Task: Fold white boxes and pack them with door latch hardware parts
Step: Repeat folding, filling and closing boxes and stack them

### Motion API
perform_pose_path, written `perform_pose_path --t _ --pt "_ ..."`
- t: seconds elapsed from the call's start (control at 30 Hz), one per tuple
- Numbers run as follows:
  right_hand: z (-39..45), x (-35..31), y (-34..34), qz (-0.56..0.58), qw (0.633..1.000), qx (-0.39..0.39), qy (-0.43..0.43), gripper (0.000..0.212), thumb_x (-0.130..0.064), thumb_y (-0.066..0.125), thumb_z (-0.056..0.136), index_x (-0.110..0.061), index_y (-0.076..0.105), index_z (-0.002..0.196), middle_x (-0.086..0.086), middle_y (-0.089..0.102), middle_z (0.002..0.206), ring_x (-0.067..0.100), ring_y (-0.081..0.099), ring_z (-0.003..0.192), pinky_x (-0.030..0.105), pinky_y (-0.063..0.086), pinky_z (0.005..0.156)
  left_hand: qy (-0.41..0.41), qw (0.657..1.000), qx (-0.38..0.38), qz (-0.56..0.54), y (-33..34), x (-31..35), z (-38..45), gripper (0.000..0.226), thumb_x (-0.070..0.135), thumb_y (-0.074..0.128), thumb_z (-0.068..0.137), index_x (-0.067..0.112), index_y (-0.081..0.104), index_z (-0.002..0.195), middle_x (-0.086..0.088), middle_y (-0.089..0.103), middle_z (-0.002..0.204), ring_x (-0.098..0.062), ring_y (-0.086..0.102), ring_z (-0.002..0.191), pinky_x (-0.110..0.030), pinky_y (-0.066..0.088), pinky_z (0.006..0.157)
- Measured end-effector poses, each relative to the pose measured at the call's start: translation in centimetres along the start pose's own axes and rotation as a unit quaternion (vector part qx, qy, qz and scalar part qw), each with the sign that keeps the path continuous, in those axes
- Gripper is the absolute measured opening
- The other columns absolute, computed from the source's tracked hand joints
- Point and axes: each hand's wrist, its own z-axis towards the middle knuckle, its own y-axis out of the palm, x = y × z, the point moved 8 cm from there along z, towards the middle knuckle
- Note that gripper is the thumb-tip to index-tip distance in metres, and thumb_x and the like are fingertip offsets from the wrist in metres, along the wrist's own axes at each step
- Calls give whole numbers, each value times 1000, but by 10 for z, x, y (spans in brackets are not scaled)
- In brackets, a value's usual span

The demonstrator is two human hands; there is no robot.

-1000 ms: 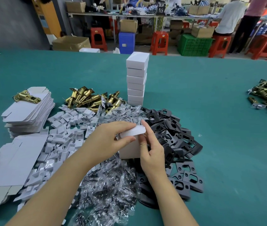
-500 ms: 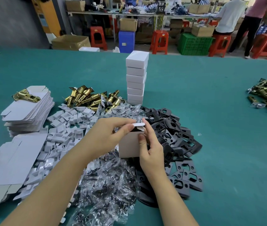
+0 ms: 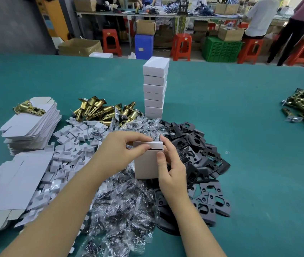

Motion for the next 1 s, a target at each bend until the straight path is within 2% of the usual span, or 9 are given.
perform_pose_path --t 0.07,0.2,0.4,0.5,0.63,0.7,0.8,0.9,1.0 --pt "0 -3 -3 4 1000 18 -8 38 -57 43 101 -56 48 139 -17 66 131 7 63 119 20 53 89 11 1000 6 10 2 4 -3 22 26 77 89 38 79 107 30 73 92 6 66 94 -7 46 74" --pt "0 -7 -8 -1 999 46 -26 32 -47 42 104 -49 56 133 -23 67 122 8 66 111 16 50 85 48 999 -7 13 6 15 -7 28 19 77 90 36 78 112 32 72 101 5 66 96 -7 47 80" --pt "-1 -17 -8 3 996 51 -74 30 -28 44 105 -31 59 130 -10 66 123 12 63 116 22 49 95 53 998 -40 1 6 12 -12 34 16 72 93 40 74 117 32 69 114 8 63 108 -7 47 87" --pt "-2 -20 -8 -8 993 52 -103 28 -14 47 105 -23 63 126 -4 66 120 16 62 116 30 50 98 39 997 -54 -26 7 8 -12 33 16 71 94 37 75 118 26 71 116 1 65 111 -17 52 91" --pt "-2 -18 -9 -5 993 53 -101 30 -4 49 102 -21 66 121 -2 66 119 17 62 115 35 51 98 -28 993 -50 -100 4 -7 -13 26 30 73 89 43 77 111 11 77 105 -21 71 100 -45 58 90" --pt "-2 -18 -8 -2 994 49 -98 31 -4 49 102 -22 66 120 -3 66 120 17 62 117 32 50 98 -27 991 -47 -121 3 -9 -15 27 34 71 86 48 76 109 15 77 106 -14 71 103 -36 59 89" --pt "0 -14 -7 7 996 45 -82 29 -10 48 103 -24 65 121 -6 66 119 15 62 114 27 49 95 -4 990 -55 -128 4 -6 -17 32 18 71 92 41 77 112 23 73 114 2 66 112 -13 53 89" --pt "1 -12 -8 19 997 46 -64 28 -22 44 104 -28 65 121 -11 66 118 14 62 112 22 48 92 16 994 -61 -89 5 -4 -16 32 18 71 91 40 74 115 27 71 117 6 63 114 -11 50 91" --pt "1 -10 -8 22 998 40 -50 29 -27 42 104 -36 63 121 -16 65 119 15 62 112 22 48 89 15 996 -61 -62 4 -5 -16 32 37 68 86 48 72 117 30 69 119 3 64 111 -11 50 89"
